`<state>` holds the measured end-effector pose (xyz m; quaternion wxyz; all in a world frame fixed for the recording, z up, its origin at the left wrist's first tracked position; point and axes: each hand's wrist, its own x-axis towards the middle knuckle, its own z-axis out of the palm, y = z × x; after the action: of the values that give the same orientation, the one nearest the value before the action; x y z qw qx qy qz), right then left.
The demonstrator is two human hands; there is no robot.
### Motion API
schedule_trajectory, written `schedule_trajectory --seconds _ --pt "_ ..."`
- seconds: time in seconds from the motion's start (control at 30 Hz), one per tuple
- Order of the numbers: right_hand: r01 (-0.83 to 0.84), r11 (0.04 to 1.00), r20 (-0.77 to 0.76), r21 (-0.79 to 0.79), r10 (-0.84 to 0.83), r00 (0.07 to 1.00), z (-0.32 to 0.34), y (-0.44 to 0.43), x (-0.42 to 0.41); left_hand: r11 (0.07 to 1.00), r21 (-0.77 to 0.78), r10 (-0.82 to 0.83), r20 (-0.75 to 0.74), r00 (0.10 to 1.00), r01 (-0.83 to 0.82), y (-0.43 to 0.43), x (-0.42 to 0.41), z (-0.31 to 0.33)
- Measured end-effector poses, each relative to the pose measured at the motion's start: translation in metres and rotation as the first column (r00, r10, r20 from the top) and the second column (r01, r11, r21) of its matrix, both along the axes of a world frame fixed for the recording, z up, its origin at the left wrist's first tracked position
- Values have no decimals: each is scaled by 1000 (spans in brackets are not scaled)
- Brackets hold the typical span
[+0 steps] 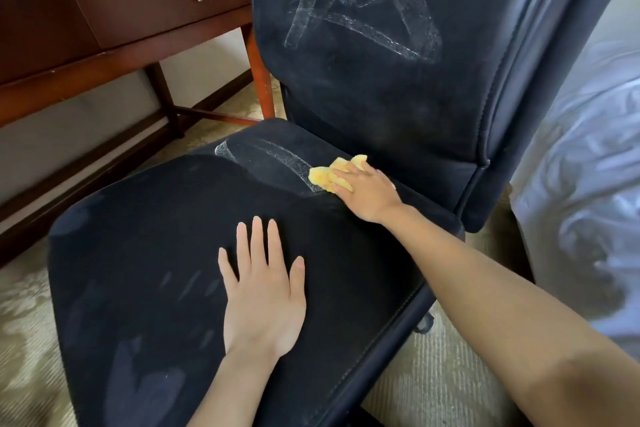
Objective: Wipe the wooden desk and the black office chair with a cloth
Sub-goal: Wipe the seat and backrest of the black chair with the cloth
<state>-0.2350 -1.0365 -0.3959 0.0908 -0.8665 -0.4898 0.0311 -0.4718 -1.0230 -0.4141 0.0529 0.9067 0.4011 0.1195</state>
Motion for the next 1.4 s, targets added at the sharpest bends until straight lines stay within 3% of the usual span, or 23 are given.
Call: schedule_trajectory --seconds 0.13,0.27,0.5,0.77,0.87,0.97,1.1,1.4 --pt "-221 975 -36 39 222 974 7 26 -47 1000 -9 14 19 1000 -14 0 1 0" --pt "-308 943 -12 126 312 950 3 -1 -86 999 -30 17 87 996 -14 0 0 0" --pt "-133 959 -37 250 146 989 -14 -104 -101 998 -65 2 108 994 5 -3 -3 6" --pt "176 914 -152 365 -129 980 -14 -150 -35 998 -56 9 116 993 -3 -5 -5 8" --pt "256 933 -181 252 -214 960 -12 -145 -8 999 -44 7 119 993 -2 -4 -3 8" --pt "253 967 -16 13 -253 967 -11 -129 3 999 -48 1 116 993 5 -4 0 6" --pt "317 947 59 -53 -314 948 -8 -101 -4 999 -52 5 126 992 2 -7 4 3" --pt "11 997 -29 -78 -14 999 3 -27 -31 997 -75 30 138 990 -20 -13 10 5"
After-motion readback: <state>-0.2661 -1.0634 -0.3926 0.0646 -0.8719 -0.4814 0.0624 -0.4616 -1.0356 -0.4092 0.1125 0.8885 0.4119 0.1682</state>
